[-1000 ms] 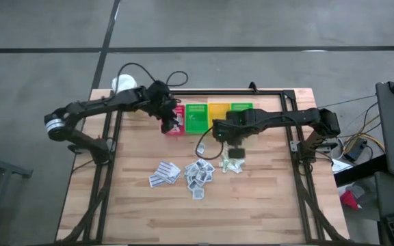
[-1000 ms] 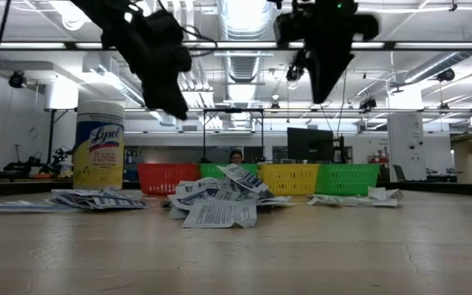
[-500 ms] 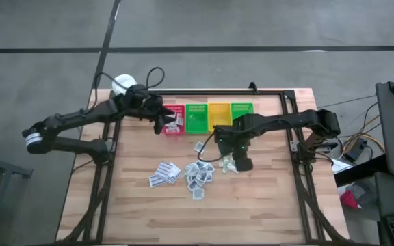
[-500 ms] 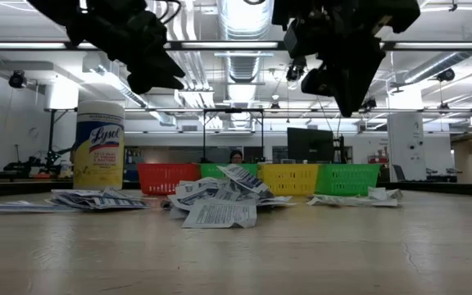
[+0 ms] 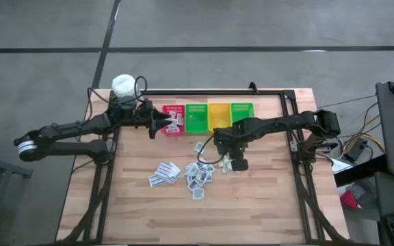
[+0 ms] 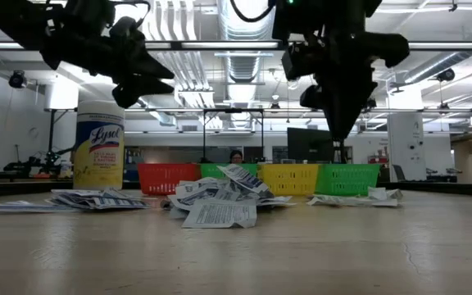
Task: Pick & Place First Aid Supplies
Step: Put the green bandage into the left green bin
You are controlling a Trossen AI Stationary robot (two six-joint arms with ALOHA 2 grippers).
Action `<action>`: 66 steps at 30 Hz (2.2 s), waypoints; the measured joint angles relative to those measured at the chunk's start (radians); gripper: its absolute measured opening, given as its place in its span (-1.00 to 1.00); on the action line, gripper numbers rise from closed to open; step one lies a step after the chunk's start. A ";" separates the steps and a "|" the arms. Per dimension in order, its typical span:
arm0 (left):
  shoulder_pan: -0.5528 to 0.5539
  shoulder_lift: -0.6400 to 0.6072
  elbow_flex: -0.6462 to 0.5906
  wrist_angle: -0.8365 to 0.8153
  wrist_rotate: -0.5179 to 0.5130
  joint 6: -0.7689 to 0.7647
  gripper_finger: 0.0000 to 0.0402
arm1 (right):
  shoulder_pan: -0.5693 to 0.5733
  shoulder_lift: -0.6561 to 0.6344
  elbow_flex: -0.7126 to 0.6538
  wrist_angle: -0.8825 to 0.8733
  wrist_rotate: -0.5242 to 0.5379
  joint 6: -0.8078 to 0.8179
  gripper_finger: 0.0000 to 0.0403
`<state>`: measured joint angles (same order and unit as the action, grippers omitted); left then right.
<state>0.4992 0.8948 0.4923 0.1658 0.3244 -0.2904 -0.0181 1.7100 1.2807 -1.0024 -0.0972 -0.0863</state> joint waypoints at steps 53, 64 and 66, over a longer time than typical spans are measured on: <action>0.000 -0.016 -0.014 0.006 -0.005 -0.005 -0.17 | -0.003 0.003 -0.401 0.501 0.231 0.289 -0.66; 0.000 -0.016 -0.014 0.010 -0.010 -0.005 -0.17 | -0.001 0.004 -0.417 0.493 0.339 0.354 -0.94; 0.000 -0.016 -0.014 0.013 -0.010 -0.005 -0.17 | -0.001 0.005 -0.417 0.493 0.358 0.362 -0.95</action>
<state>0.4994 0.8791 0.4778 0.1787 0.3149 -0.2958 -0.0193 1.7145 0.8636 -0.5098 0.2606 0.2752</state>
